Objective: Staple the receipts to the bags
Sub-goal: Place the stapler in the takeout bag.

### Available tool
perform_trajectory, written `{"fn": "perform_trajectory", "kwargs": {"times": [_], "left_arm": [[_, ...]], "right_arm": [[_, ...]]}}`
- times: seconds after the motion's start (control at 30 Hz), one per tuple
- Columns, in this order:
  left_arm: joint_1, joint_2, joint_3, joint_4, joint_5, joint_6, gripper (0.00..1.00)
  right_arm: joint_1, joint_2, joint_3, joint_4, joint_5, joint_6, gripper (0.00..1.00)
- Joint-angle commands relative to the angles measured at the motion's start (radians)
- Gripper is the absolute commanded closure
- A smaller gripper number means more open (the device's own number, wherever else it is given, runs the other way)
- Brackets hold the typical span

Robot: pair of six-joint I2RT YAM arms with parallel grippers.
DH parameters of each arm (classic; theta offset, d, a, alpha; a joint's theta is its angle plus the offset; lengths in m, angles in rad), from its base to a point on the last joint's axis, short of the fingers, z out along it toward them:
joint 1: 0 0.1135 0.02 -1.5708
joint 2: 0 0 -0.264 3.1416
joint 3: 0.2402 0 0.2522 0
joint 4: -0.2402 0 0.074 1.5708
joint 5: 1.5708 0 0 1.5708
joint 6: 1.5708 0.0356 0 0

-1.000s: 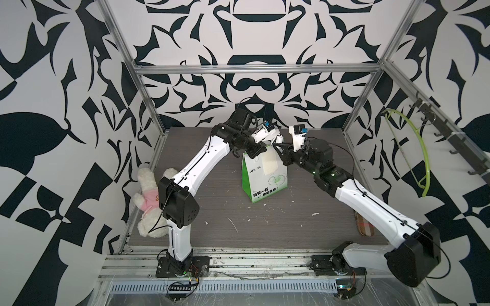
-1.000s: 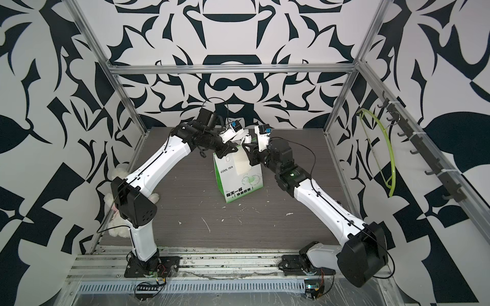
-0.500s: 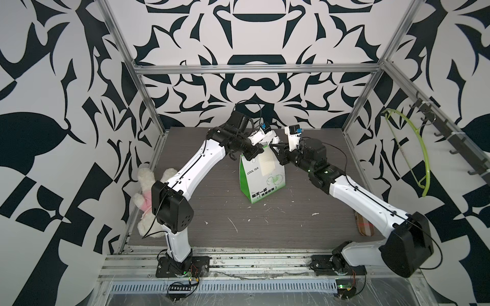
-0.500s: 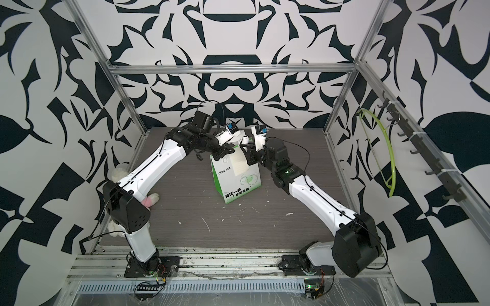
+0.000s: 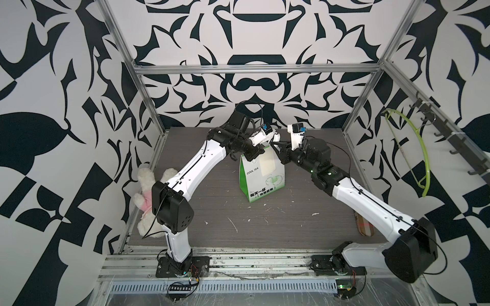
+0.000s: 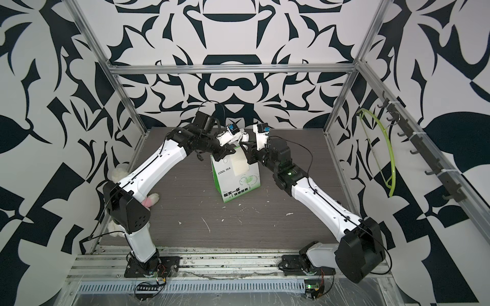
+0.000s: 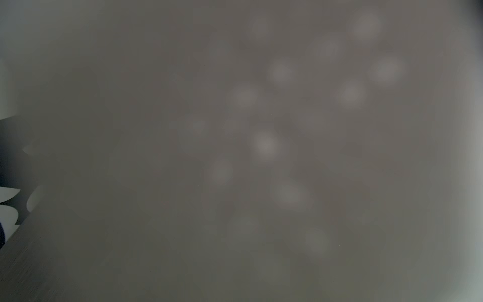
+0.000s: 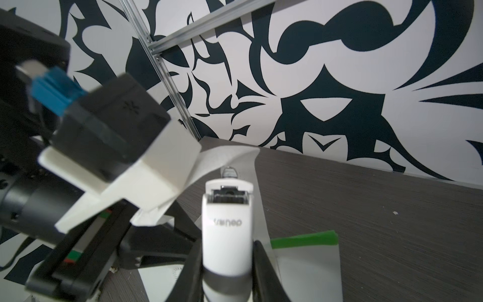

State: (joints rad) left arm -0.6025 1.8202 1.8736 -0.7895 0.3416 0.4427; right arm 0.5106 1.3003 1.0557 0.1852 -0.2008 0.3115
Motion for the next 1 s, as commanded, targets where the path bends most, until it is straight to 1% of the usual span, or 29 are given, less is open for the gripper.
{"fn": "perform_trajectory", "kwargs": {"times": [0.0,0.1,0.23,0.4,0.67,0.77,0.97], "left_arm": [[-0.005,-0.011,0.021,-0.02,0.04,0.019,1.0],[-0.012,-0.033,-0.001,-0.006,0.063,0.029,1.0],[-0.017,-0.054,-0.02,0.029,0.045,0.032,1.0],[-0.018,-0.013,0.036,-0.015,0.002,0.012,1.0],[-0.018,0.03,0.075,-0.02,-0.053,-0.034,1.0],[-0.019,0.034,0.088,-0.02,-0.052,-0.056,1.0],[-0.03,0.027,0.081,-0.02,-0.039,-0.069,1.0]], "right_arm": [[0.004,-0.001,0.055,0.04,0.02,0.001,1.0],[0.004,0.028,0.066,0.023,0.018,0.001,1.0],[0.005,0.043,0.068,0.0,0.026,0.012,1.0],[0.005,0.016,0.035,-0.017,0.024,0.021,1.0],[0.007,-0.023,0.034,-0.082,0.029,0.025,1.0],[0.01,-0.016,0.036,-0.111,0.036,0.022,1.0],[0.01,0.0,0.042,-0.104,0.033,0.02,1.0]]}}
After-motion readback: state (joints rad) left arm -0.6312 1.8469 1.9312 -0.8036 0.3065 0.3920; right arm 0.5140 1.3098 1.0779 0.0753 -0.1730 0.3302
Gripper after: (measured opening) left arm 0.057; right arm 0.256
